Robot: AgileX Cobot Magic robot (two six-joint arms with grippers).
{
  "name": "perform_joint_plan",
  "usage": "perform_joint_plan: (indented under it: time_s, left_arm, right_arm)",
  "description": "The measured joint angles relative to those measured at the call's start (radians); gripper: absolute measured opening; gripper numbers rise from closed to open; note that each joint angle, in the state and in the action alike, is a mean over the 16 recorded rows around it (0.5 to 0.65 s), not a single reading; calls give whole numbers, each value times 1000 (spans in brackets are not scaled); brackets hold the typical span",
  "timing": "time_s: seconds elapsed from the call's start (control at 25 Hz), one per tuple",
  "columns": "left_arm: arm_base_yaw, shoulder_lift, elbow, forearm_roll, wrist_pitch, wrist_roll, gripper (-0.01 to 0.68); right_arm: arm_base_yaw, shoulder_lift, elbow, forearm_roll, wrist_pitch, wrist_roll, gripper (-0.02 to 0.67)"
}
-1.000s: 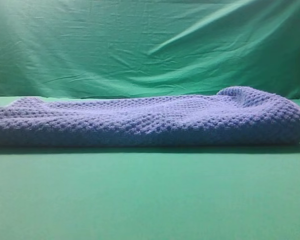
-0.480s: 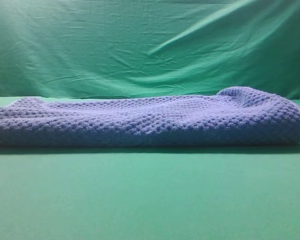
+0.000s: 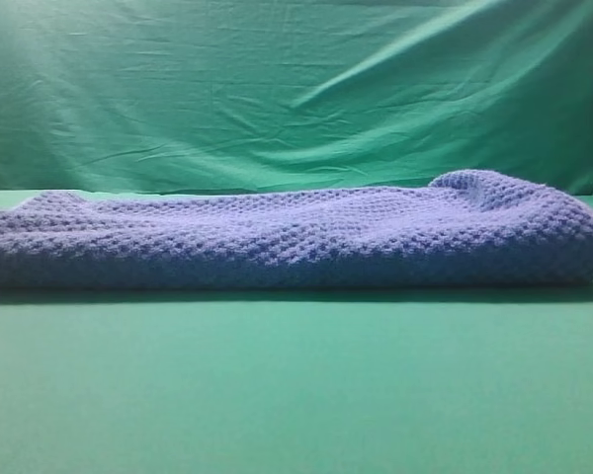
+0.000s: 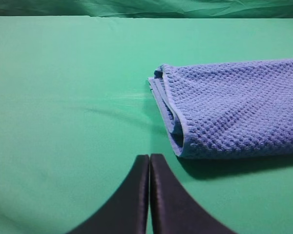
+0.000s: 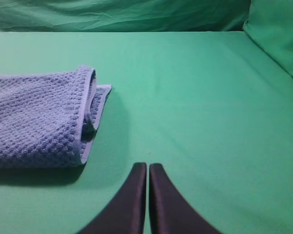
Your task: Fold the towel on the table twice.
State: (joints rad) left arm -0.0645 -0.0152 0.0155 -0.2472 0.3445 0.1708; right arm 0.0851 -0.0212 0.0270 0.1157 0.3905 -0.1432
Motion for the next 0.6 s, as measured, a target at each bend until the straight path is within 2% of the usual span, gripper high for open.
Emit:
perform_joint_plan:
  time_s: [0.6]
  left_arm:
    - [0,0,0,0,0,0,0]
  right_arm:
    - [0,0,0,0,0,0,0]
